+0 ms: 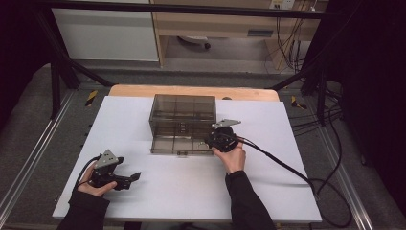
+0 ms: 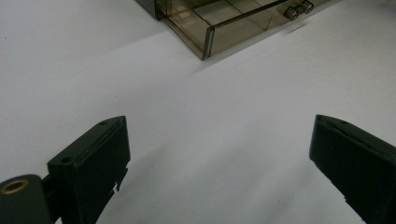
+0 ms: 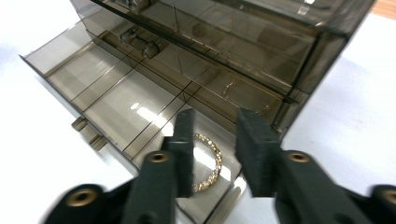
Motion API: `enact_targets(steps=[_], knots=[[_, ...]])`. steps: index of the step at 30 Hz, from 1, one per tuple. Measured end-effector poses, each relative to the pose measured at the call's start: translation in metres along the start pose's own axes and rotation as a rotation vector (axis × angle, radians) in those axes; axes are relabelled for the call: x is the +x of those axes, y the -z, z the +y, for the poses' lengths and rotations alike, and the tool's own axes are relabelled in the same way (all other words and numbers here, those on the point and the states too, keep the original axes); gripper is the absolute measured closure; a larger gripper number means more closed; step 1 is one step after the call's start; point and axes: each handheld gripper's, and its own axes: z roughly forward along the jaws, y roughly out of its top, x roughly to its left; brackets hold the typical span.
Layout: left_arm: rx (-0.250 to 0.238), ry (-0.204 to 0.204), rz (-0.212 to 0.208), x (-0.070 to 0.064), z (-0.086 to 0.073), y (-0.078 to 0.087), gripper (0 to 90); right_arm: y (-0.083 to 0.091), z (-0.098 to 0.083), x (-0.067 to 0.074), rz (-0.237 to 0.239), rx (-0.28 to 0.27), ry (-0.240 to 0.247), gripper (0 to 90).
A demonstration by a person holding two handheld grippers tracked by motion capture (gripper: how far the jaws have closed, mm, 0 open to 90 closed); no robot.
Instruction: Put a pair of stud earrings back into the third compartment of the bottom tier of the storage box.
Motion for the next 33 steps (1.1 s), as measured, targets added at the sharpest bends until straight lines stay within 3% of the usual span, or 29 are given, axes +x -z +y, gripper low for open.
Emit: enact_targets(steps=[6,10,15,25,33], knots=[[-0.001,0.001,0.000,0.000,0.000,0.000,5.1,0.019,0.001,0.003,-0.013,-0.018,0.011,37.5],[0.000,0.002,0.001,0.000,0.000,0.000,5.1,0.034,0.000,0.001,-0.018,-0.042,-0.001,27.9],[-0.001,0.004,-0.001,0.000,0.000,0.000,5.1,0.048,-0.006,-0.008,-0.032,-0.031,-0.030,15.5],[0.001,0.004,-0.001,0.000,0.000,0.000,5.1,0.069,-0.026,-0.025,-0.031,-0.001,-0.075,5.6],[0.002,0.005,0.000,0.000,-0.001,-0.001,5.1,0.081,-0.038,-0.034,-0.049,0.015,-0.071,3.7]])
